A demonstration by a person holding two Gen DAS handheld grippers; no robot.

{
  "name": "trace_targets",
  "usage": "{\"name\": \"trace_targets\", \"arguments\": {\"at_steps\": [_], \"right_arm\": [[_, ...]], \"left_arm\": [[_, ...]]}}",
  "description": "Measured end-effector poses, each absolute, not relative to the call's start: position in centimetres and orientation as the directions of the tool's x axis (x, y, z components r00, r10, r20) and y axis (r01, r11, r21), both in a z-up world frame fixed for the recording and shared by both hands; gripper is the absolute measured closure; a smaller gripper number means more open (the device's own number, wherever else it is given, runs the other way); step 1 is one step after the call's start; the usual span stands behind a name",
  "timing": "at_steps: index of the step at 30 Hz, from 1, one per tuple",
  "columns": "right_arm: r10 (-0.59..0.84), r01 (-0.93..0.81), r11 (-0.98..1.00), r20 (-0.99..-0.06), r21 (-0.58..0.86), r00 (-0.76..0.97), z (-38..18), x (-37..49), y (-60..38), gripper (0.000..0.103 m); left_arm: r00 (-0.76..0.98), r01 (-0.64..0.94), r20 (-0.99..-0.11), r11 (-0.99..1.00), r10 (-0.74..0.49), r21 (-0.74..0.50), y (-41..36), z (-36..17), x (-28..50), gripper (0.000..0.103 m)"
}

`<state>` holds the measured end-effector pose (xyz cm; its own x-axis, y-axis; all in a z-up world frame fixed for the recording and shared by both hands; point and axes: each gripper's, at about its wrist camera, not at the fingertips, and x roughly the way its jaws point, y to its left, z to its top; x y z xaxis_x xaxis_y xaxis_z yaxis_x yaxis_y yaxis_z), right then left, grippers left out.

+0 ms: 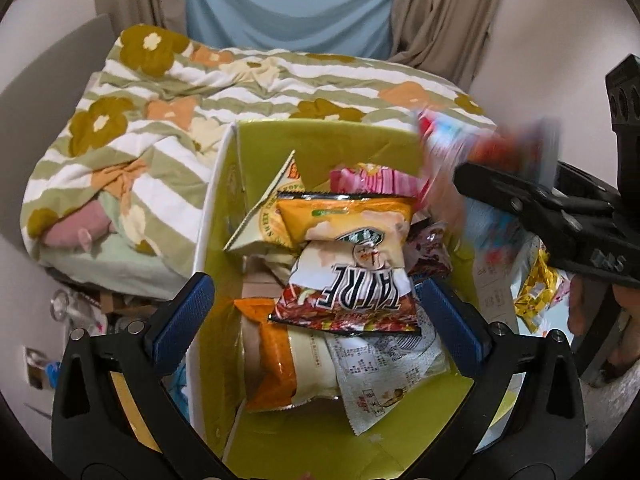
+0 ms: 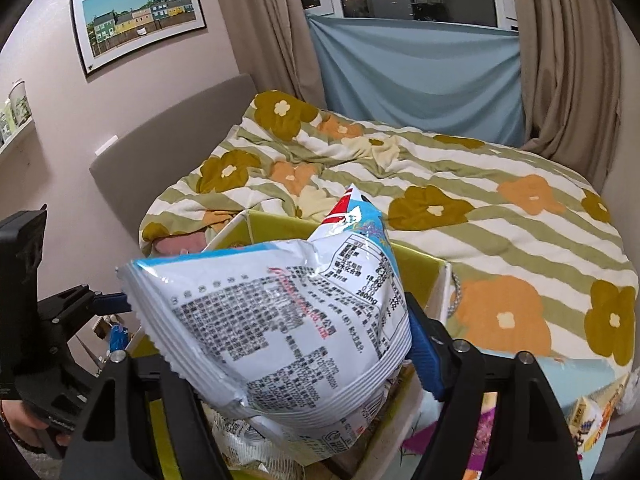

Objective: Organize snacks
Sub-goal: 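Carry both bags over the yellow box and open both tools to release them, then move both open tools back over the remaining snacks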

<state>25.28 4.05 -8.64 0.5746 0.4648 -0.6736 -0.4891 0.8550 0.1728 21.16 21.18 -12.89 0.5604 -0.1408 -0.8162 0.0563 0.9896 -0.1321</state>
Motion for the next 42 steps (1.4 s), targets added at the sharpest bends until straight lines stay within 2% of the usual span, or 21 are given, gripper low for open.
{"name": "trace_targets", "arguments": {"at_steps": [1,2,10,23,32,42], "right_arm": [[0.474,-0.494,0.851,-0.67,0.18,0.572,-8.8,25.2,4.0,0.013],[0.482,-0.499,0.846,-0.665,0.186,0.57,-8.9,24.9,4.0,0.0],[0.481,-0.493,0.85,-0.652,0.184,0.586,-9.3,22.5,3.1,0.0],[0.469,-0.449,0.871,-0.615,0.201,0.634,-5.8,20.0,0.6,0.0],[0.35,-0.317,0.934,-0.608,0.166,0.713,-3.2,16.5,-3.7,0.0],[0.238,-0.173,0.971,-0.601,0.165,0.763,-2.2,12.6,-12.0,0.0]], "left_arm": [[0.557,0.053,-0.817,0.988,-0.147,-0.142,21.2,-13.0,21.0,0.0],[0.555,0.053,-0.818,0.988,-0.149,-0.144,21.2,-13.1,20.9,0.0],[0.549,0.058,-0.821,0.987,-0.159,-0.152,20.6,-13.1,20.1,0.0],[0.618,0.125,-0.767,0.985,-0.173,-0.122,18.8,-9.0,18.9,0.0],[0.636,0.275,-0.721,0.954,-0.274,-0.12,14.5,-7.1,18.1,0.0],[0.632,0.343,-0.701,0.93,-0.332,-0.131,6.9,-6.2,16.9,0.0]]}}
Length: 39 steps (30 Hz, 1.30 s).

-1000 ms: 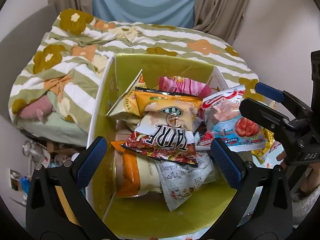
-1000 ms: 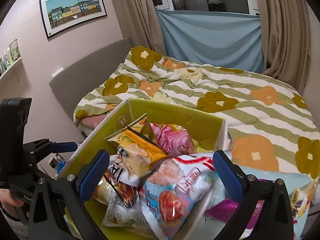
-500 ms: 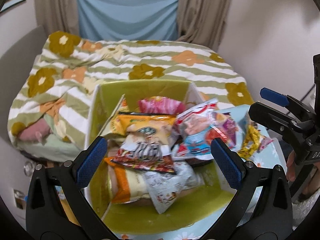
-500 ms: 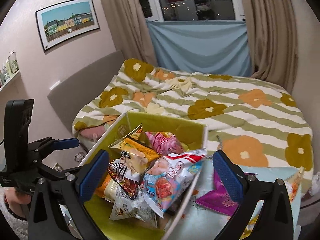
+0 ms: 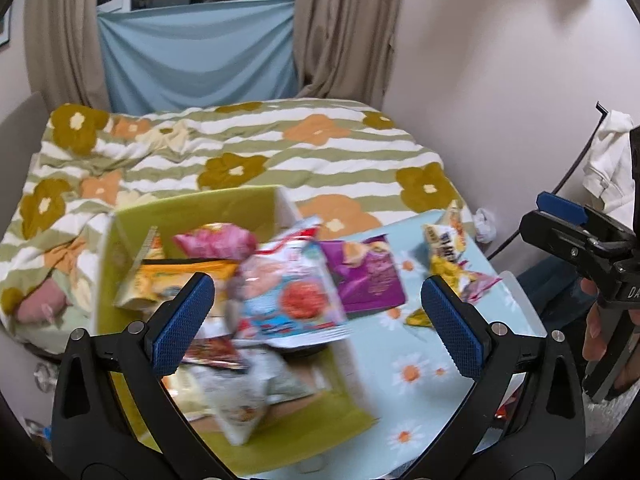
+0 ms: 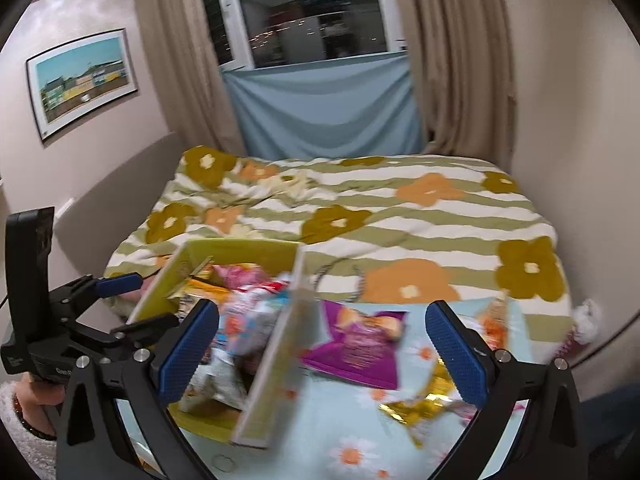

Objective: Organize snacks
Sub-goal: 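Move both open tools back over the remaining snacks, then grasp the gold wrapper with the left tool while the right tool grasps the pink strawberry bag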

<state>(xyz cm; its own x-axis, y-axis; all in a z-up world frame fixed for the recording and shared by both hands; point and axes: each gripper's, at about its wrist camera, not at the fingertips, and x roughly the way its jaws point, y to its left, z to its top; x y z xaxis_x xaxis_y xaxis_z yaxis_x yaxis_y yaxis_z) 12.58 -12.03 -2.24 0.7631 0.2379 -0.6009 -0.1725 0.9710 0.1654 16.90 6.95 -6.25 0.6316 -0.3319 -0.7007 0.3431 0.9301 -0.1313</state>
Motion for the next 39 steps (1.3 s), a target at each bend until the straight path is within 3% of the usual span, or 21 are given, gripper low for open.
{"name": "trace_targets", "arguments": {"at_steps": [9,20,27,32,35,39], "right_arm": [[0.154,-0.092,0.987,-0.653,0.129,0.742,-4.6,10.5,-21.8,0.0],[0.198,-0.107,0.98,-0.741,0.169,0.642,-10.9,10.8,-30.0,0.0],[0.228,-0.153,0.973,-0.795,0.171,0.562,-16.1,13.0,-32.4,0.0],[0.266,-0.165,0.964,-0.82,0.211,0.507,-19.1,14.4,-33.2,0.0],[0.284,-0.169,0.958,-0.826,0.229,0.486,-20.2,14.9,-33.6,0.0],[0.285,-0.182,0.957,-0.847,0.226,0.448,-21.4,15.5,-33.5,0.0]], "left_arm": [[0.55,0.436,-0.752,0.893,-0.364,-0.113,-4.9,-8.5,16.6,0.0],[0.412,0.508,-0.856,0.859,-0.313,-0.07,-15.3,-15.7,17.7,0.0],[0.334,0.503,-0.913,0.863,-0.234,-0.037,-18.1,-22.6,19.5,0.021],[0.311,0.504,-0.929,0.864,-0.202,-0.019,-19.2,-24.6,20.0,0.021],[0.302,0.5,-0.934,0.866,-0.189,-0.013,-19.6,-25.5,20.5,0.028],[0.274,0.478,-0.946,0.878,-0.176,-0.026,-19.7,-26.7,21.2,0.048]]}}
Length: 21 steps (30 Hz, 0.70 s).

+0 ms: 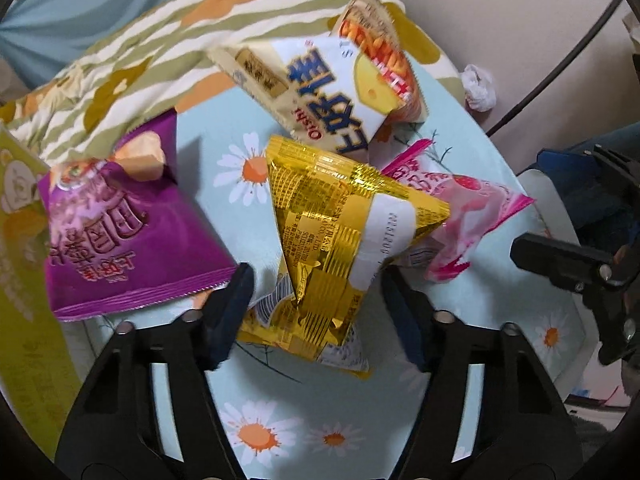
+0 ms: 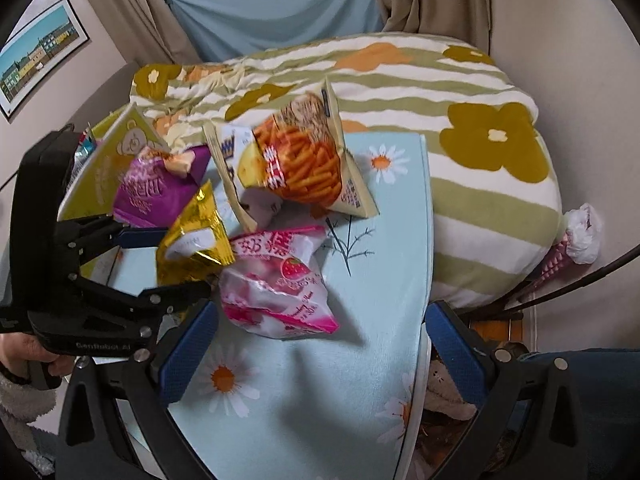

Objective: Organize snacks
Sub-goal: 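Grasp the gold wrapper with the left tool while the right tool grasps the pink strawberry bag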

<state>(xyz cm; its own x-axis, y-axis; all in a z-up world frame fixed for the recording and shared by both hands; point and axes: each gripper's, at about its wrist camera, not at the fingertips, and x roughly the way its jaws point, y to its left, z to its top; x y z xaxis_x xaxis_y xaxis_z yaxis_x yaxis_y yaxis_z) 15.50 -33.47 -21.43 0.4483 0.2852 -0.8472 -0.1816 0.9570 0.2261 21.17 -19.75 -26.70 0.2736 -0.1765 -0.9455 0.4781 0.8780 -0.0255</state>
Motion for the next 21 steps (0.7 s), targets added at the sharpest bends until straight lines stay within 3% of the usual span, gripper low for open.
{"name": "trace_targets", "arguments": {"at_steps": [1,2,21], "right_arm": [[0.286,-0.184,0.957,-0.85,0.226,0.442,-21.7,15.6,-33.4,0.0],[0.284,-0.19,0.957,-0.852,0.22,0.441,-21.8,15.7,-33.3,0.0],[0.317,-0.284,0.934,-0.864,0.215,0.391,-23.3,17.5,-29.8,0.0]], "left_arm": [[0.273,0.473,-0.946,0.881,-0.174,-0.026,-19.7,-26.8,21.3,0.059],[0.268,0.466,-0.947,0.884,-0.177,-0.033,-19.6,-27.0,21.4,0.061],[0.275,0.392,-0.949,0.919,-0.154,-0.035,-16.8,-26.4,18.5,0.064]]}}
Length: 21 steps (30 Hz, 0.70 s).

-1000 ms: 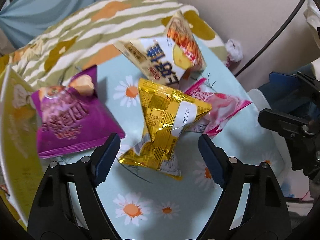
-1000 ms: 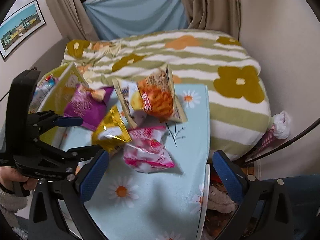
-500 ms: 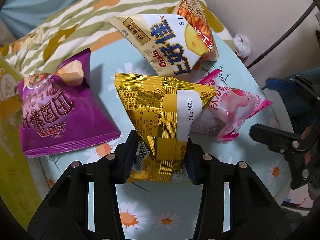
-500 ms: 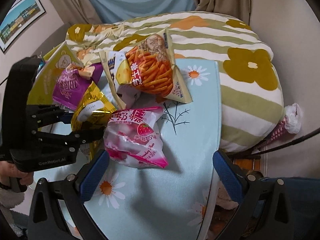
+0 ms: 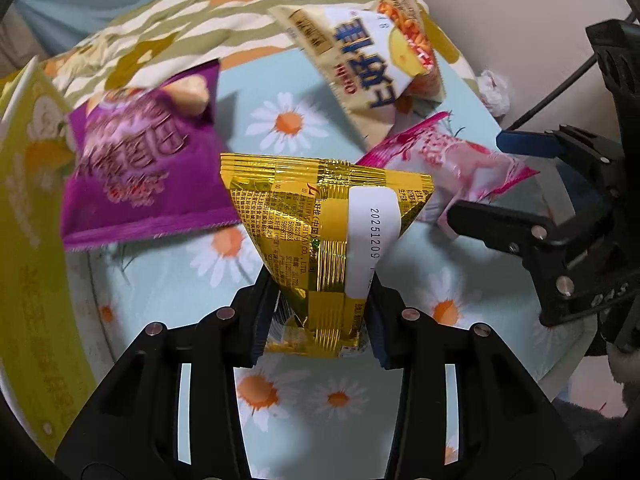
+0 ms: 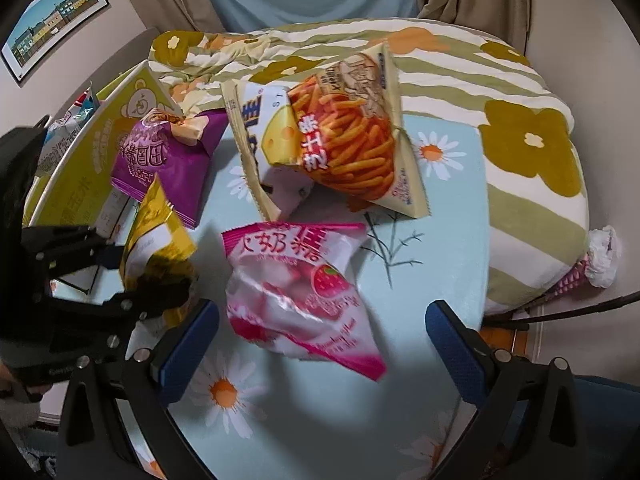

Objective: Organize snacks
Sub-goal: 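Grasp the gold wrapper with the left tool while the right tool grasps the pink strawberry bag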

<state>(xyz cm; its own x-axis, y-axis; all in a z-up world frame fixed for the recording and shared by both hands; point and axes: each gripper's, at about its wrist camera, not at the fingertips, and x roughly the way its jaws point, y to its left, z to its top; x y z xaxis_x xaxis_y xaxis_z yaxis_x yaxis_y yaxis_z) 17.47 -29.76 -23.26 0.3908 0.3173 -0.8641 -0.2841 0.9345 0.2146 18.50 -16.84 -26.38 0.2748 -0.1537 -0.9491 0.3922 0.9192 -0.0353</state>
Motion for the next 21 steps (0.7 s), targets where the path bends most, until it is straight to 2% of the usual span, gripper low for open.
{"name": "trace_targets", "arguments": {"at_steps": [4,9,13,18,21], "right_arm": [[0.319,-0.308,0.929,-0.868,0.205,0.382,-23.8,18.0,-28.5,0.001],[0.309,-0.326,0.925,-0.887,0.196,0.344,-25.1,18.8,-27.4,0.017],[0.258,-0.362,0.925,-0.89,0.115,0.375,-25.2,18.7,-26.4,0.021],[0.253,-0.405,0.911,-0.883,0.08,0.395,-25.0,18.0,-25.7,0.047],[0.277,-0.41,0.907,-0.87,0.097,0.408,-24.3,17.3,-25.9,0.053]], "left_arm": [[0.282,0.358,-0.948,0.933,-0.146,-0.037,-15.5,-26.5,18.2,0.064],[0.285,0.328,-0.948,0.944,-0.141,-0.042,-14.7,-26.4,17.7,0.064],[0.288,0.305,-0.948,0.951,-0.139,-0.047,-14.0,-26.4,17.2,0.064],[0.291,0.28,-0.948,0.959,-0.127,-0.043,-13.5,-26.3,16.7,0.064],[0.301,0.271,-0.946,0.962,-0.124,-0.04,-13.5,-25.9,16.2,0.065]]}}
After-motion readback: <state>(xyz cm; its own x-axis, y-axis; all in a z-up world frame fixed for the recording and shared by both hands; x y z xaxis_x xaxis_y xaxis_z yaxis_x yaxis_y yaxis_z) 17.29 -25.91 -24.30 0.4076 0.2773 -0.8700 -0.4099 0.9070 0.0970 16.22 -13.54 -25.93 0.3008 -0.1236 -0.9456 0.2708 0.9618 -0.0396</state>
